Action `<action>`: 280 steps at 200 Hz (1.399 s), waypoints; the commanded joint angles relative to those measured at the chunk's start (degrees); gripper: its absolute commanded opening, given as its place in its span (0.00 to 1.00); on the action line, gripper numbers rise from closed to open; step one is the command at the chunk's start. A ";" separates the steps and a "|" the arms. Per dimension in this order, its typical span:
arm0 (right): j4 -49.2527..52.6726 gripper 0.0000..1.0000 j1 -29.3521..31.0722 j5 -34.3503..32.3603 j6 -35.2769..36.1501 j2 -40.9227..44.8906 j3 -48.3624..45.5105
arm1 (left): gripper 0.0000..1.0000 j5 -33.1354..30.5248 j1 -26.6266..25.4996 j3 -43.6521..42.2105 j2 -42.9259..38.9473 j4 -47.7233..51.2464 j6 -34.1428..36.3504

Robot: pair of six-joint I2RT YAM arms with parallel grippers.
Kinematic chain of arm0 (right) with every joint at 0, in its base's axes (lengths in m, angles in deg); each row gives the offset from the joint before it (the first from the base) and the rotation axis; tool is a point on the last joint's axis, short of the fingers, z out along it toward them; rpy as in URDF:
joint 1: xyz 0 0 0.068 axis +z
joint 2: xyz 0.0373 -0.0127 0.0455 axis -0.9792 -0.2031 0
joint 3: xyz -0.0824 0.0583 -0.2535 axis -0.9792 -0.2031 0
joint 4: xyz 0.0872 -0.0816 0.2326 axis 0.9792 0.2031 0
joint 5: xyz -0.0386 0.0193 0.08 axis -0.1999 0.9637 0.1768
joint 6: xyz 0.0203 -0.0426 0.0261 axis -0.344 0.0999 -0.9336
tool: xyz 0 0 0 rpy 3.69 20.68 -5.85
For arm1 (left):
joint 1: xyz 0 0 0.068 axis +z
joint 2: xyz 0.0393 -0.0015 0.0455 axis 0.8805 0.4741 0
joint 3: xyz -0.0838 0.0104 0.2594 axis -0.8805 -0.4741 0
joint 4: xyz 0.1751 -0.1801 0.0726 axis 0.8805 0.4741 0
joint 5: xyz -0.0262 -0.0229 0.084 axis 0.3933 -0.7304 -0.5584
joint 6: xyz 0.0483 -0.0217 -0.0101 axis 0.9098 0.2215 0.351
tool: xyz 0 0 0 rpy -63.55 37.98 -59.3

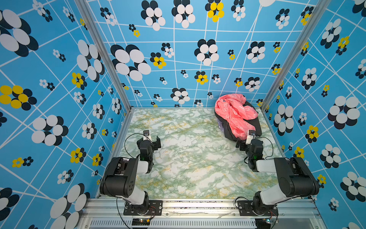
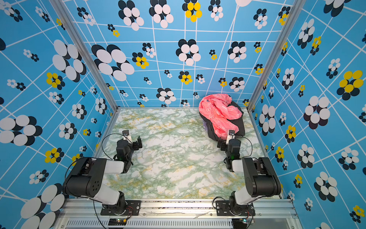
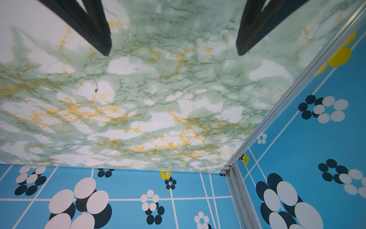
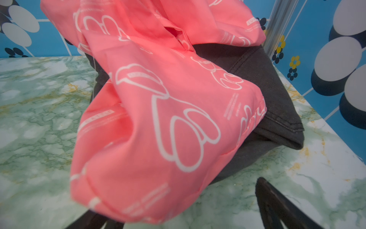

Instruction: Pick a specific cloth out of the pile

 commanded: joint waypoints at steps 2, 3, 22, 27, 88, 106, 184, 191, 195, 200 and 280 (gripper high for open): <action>0.55 0.99 -0.11 -0.55 -0.59 0.14 1.14 | 0.99 -0.06 -0.14 0.77 0.46 0.52 0.64; 0.60 0.99 -0.11 -0.57 -0.62 0.14 1.11 | 0.99 -0.02 -0.14 0.80 0.46 0.55 0.64; 0.56 0.99 -0.11 -0.53 -0.63 0.06 1.18 | 0.99 -0.04 -0.14 0.85 0.41 0.53 0.63; 0.61 0.99 -0.11 -0.54 -0.64 0.05 1.18 | 0.99 -0.03 -0.16 0.75 0.48 0.56 0.62; 0.71 0.99 -0.11 -0.52 -0.66 0.01 1.18 | 0.99 0.05 -0.07 0.99 0.47 0.78 0.57; 0.72 0.99 -0.11 -0.57 -0.71 0.06 1.18 | 0.99 0.05 -0.14 0.91 0.46 0.81 0.56; 29.54 0.99 -0.11 -9.20 -6.17 19.58 7.32 | 0.99 -0.89 -2.24 8.27 -31.89 37.07 -1.70; 31.93 0.99 -0.11 -9.15 -7.17 22.19 7.83 | 0.99 0.88 -2.33 9.67 -35.81 41.41 -2.55; 33.22 0.99 -0.11 -9.13 -7.74 23.57 8.25 | 0.99 2.09 -2.38 10.49 -37.94 43.35 -2.98; 35.04 0.99 -0.11 -8.67 -8.45 25.28 8.94 | 0.99 3.79 -2.34 11.33 -40.54 46.28 -3.46; 63.02 0.88 12.05 -4.51 -0.47 23.21 33.02 | 0.99 25.06 -2.41 10.71 -53.97 64.27 0.76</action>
